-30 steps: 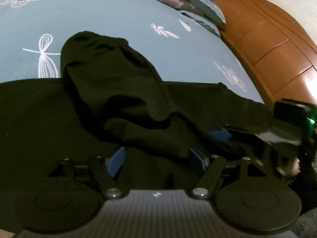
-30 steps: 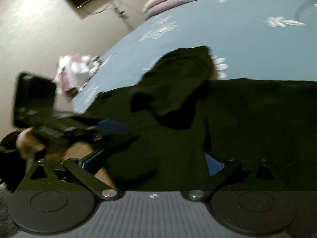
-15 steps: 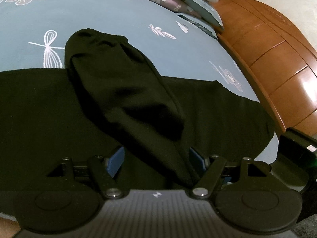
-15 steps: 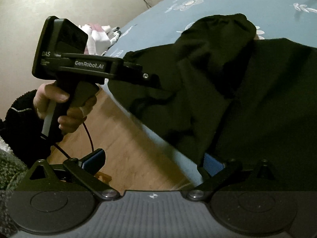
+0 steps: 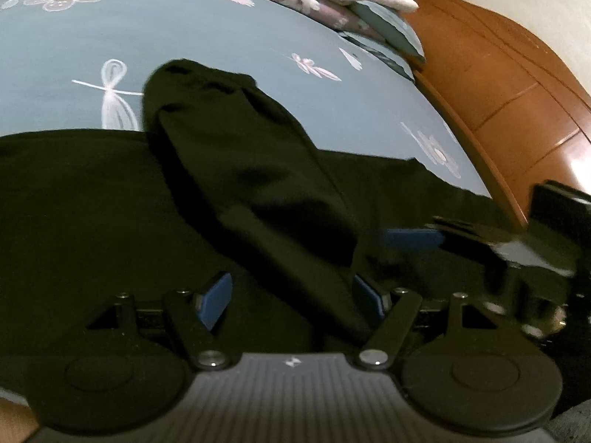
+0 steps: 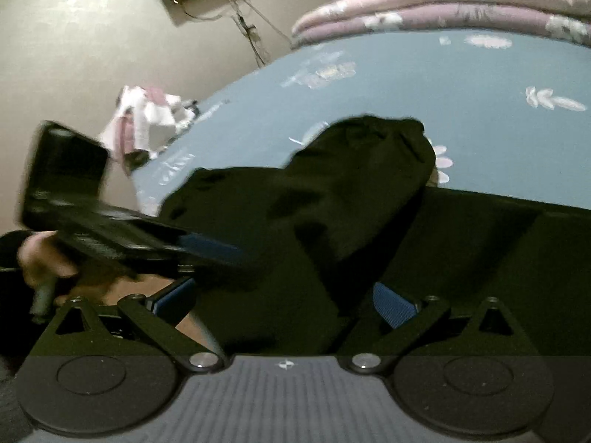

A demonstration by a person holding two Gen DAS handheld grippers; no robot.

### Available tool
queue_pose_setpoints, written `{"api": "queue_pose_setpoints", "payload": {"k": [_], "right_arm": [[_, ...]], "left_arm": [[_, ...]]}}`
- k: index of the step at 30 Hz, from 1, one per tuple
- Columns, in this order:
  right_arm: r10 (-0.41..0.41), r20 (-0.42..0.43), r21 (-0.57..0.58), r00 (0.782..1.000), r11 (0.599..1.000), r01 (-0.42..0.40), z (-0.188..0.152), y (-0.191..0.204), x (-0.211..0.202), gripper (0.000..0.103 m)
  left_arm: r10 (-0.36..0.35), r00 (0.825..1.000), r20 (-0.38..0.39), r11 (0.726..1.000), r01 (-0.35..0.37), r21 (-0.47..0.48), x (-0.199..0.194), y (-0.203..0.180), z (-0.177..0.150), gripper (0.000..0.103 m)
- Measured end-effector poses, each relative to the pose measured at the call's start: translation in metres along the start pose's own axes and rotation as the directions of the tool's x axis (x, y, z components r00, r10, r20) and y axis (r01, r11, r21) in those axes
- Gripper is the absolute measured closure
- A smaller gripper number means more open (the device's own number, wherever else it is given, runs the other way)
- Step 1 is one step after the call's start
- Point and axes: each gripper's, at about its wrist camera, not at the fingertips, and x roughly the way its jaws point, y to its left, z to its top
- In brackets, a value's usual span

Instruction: Fold clothes

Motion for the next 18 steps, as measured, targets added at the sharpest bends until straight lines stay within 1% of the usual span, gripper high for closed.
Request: {"api": "queue_pose_setpoints", "payload": {"k": [2, 3, 5, 8, 9, 11, 15, 16, 18], "right_arm": [[0.009, -0.018, 0.017, 1.0, 1.0, -0.009, 0.002, -0.008, 0.018, 0.0], [0.028, -0.028, 0.022, 0.999, 0.999, -0.028, 0.003, -0.009, 0.024, 0.0], [0.048, -0.037, 0.008, 0.998, 0.999, -0.048, 0.004, -0.004, 0.032, 0.0], [0.118, -0.036, -0.036, 0.992, 0.992, -0.119, 0.007, 0.014, 0.036, 0.0], [0.127, -0.039, -0.054, 0.991, 0.99, -0.129, 0.008, 0.021, 0.039, 0.0], [0.147, -0.046, -0.093, 0.988, 0.984, -0.15, 0.009, 0.038, 0.044, 0.0], [0.222, -0.074, -0.121, 0.972, 0.966, -0.23, 0.003, 0.062, 0.05, 0.0], [0.219, -0.086, -0.123, 0.972, 0.966, -0.228, 0.0, 0.065, 0.052, 0.0], [0.178, -0.108, -0.128, 0.978, 0.973, -0.191, -0.006, 0.066, 0.054, 0.0]], "left_arm": [[0.007, 1.0, 0.012, 1.0, -0.007, -0.028, -0.004, 0.008, 0.004, 0.031], [0.01, 1.0, 0.019, 0.999, -0.01, -0.041, -0.007, 0.012, 0.006, 0.031], [0.015, 0.999, 0.033, 0.998, -0.013, -0.065, -0.011, 0.019, 0.01, 0.031], [0.034, 0.998, 0.055, 0.996, -0.03, -0.086, -0.017, 0.027, 0.017, 0.031], [0.039, 0.997, 0.06, 0.995, -0.033, -0.093, -0.019, 0.029, 0.019, 0.031], [0.036, 0.997, 0.067, 0.994, -0.029, -0.102, -0.02, 0.033, 0.022, 0.031], [0.016, 0.998, 0.061, 0.994, -0.009, -0.106, -0.015, 0.038, 0.026, 0.031], [0.011, 0.998, 0.056, 0.994, -0.005, -0.107, -0.013, 0.039, 0.027, 0.031], [0.001, 0.999, 0.042, 0.994, 0.003, -0.105, -0.006, 0.041, 0.028, 0.031]]}}
